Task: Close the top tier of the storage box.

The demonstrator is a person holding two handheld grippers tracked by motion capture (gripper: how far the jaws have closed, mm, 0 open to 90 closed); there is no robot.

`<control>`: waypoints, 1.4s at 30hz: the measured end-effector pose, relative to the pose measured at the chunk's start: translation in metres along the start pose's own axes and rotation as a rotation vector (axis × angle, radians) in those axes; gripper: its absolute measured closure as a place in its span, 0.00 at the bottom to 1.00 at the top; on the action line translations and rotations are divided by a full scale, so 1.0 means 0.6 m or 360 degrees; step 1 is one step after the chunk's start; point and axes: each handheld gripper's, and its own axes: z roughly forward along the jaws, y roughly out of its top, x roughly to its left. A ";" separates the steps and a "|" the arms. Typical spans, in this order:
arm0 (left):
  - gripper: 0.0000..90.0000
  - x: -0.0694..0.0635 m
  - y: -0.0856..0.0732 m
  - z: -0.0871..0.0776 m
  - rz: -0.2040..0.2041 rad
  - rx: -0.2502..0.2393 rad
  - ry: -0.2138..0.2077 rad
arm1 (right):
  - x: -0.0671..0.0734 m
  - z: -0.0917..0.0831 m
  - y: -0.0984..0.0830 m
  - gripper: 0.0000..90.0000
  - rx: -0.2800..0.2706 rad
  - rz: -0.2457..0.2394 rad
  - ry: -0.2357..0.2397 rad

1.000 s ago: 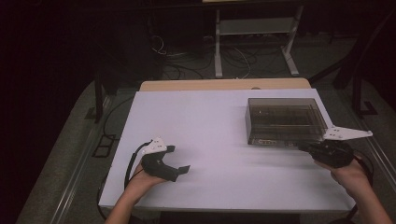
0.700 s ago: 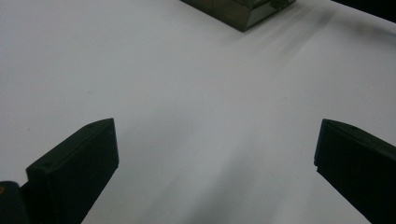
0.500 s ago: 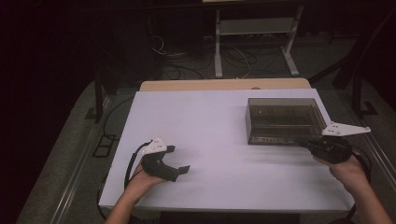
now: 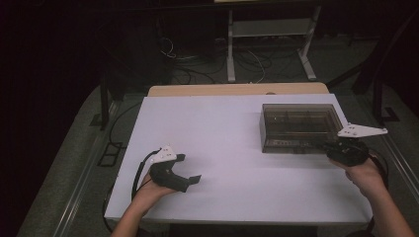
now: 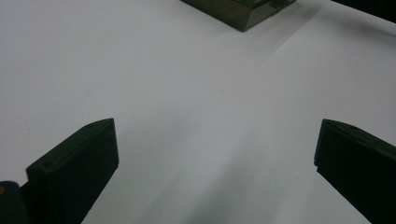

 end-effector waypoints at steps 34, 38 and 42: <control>0.00 -0.003 0.000 0.001 0.0012 0.0003 -0.0011 | 0.032 -0.004 -0.014 0.56 -0.0007 0.0002 0.0108; 0.00 -0.004 0.000 0.001 0.0012 0.0001 -0.0017 | 0.049 0.002 -0.016 0.48 0.0022 -0.0026 0.0158; 0.00 -0.005 0.001 0.002 0.0010 0.0000 -0.0022 | 0.065 0.009 -0.021 0.40 0.0016 -0.0043 0.0196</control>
